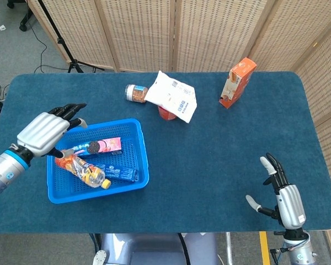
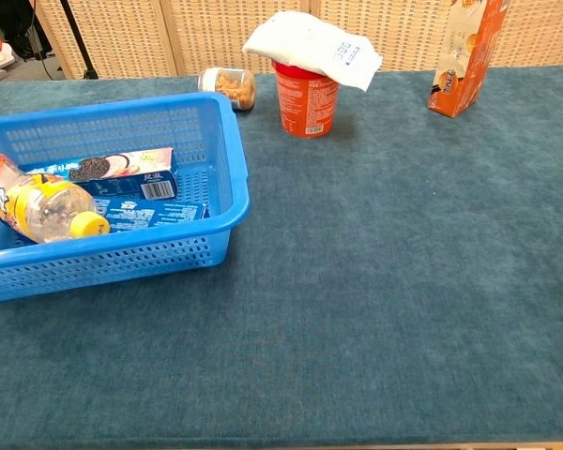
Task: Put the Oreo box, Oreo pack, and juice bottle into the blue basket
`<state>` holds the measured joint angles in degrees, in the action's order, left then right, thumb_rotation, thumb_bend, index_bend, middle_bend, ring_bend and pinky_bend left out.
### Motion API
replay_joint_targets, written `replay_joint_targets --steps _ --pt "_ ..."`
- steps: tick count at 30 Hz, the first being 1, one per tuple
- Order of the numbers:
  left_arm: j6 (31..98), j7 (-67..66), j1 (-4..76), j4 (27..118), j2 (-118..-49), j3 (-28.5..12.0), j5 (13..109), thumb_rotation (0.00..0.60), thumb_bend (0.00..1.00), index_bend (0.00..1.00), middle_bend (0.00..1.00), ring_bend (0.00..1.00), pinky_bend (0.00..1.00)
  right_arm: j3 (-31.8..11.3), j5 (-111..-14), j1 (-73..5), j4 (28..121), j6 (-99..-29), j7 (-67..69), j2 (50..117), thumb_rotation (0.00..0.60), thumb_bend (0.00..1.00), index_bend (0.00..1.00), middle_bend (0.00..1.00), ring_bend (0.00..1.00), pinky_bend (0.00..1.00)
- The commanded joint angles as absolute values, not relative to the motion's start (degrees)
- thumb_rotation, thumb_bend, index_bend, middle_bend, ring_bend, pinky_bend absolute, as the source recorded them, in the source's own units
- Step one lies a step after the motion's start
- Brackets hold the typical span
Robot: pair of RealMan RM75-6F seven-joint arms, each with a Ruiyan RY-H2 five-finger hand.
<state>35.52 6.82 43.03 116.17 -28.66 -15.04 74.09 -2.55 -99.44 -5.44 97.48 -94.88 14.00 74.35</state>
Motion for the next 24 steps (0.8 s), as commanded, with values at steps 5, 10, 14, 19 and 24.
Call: replay_joint_targets --steps 5,10,14,19,24 --pt "42.2 13.2 37.2 115.9 -28.7 -13.5 79.0 0.600 0.22 0.31 0.00 0.02 0.15 -2.4 -99.5 -5.6 97.4 -94.5 13.5 74.6 0.600 0.24 0.00 0.00 0.00 0.46" --pt "54.4 9.0 31.1 113.0 -34.2 -11.3 82.5 0.600 0.22 0.27 0.00 0.00 0.11 -2.4 -99.3 -5.7 97.2 -94.2 12.3 74.9 0.600 0.24 0.00 0.00 0.00 0.46" --pt "65.4 3.0 26.2 109.9 -42.1 -9.8 84.0 0.600 0.22 0.23 0.00 0.00 0.10 -2.2 -99.0 -5.7 97.1 -93.7 11.2 75.3 0.600 0.24 0.00 0.00 0.00 0.46" --pt "74.1 -1.5 21.3 106.1 -50.0 -7.5 85.6 0.600 0.22 0.22 0.00 0.00 0.10 0.8 -96.8 -2.8 106.3 -93.2 4.6 72.5 0.600 0.24 0.00 0.00 0.00 0.46" --pt "77.7 1.8 17.8 103.1 -54.8 -5.8 84.4 0.600 0.22 0.22 0.00 0.00 0.10 0.2 -93.0 -3.2 106.1 -90.1 4.5 72.0 0.600 0.24 0.00 0.00 0.00 0.46"
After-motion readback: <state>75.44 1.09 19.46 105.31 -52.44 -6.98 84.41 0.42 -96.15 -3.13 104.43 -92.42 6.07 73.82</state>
